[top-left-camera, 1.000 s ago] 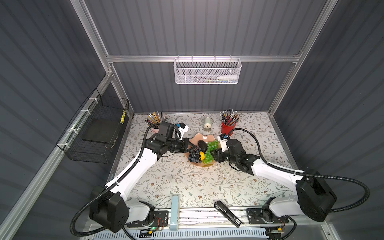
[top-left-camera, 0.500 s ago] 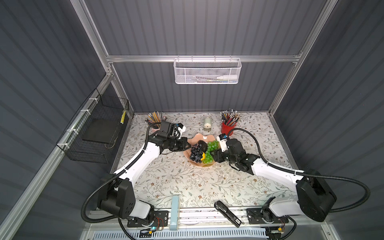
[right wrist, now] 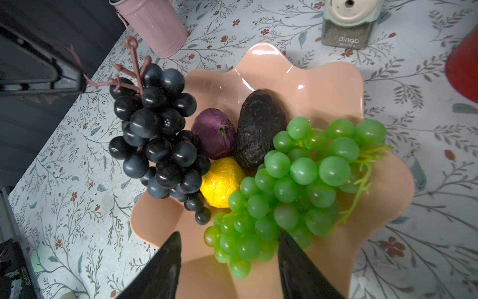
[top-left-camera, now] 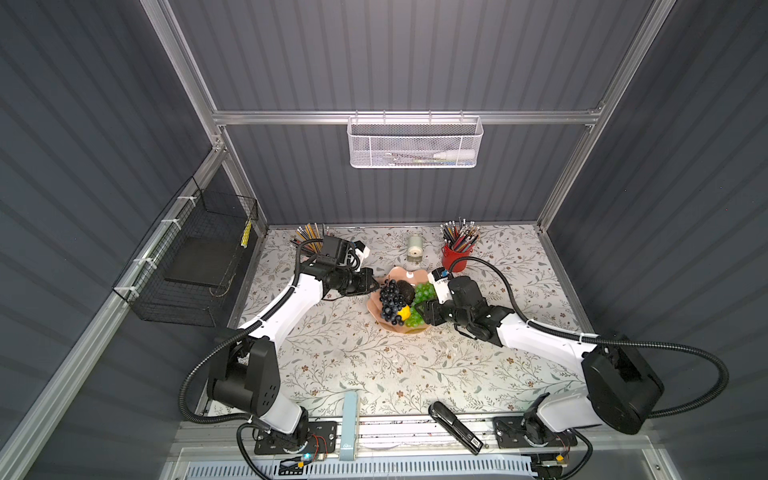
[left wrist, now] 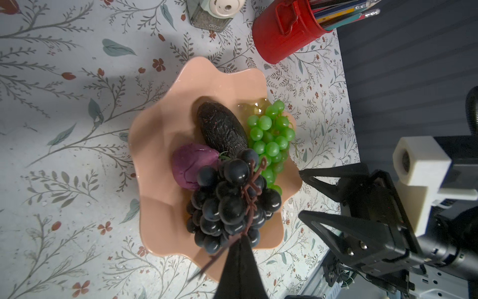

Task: Place and organize the fake fruits in the fruit bowl
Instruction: 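Lift the black grapes and carry them over the bowl with the left gripper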

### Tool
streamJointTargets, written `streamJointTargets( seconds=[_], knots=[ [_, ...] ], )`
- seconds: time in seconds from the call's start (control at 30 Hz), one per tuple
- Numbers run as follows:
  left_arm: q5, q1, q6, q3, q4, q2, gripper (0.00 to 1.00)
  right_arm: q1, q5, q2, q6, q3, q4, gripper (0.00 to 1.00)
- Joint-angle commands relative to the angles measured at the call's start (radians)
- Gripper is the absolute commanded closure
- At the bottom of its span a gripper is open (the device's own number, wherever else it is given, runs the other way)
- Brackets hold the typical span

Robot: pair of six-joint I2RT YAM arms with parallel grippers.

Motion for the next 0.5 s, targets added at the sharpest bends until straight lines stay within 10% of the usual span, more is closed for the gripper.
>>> streamJointTargets(
  seconds=[0.0,0.47],
  knots=[
    [-0.015,0.009,0.040,0.047,-0.027,0.004,1.00,0.010,-0.032,0.029,0.000,0.050,0.036,0.40],
    [-0.053,0.018,0.069,0.103,-0.058,0.020,1.00,0.101,-0.109,0.219,0.014,0.195,0.077,0.45]
  ],
)
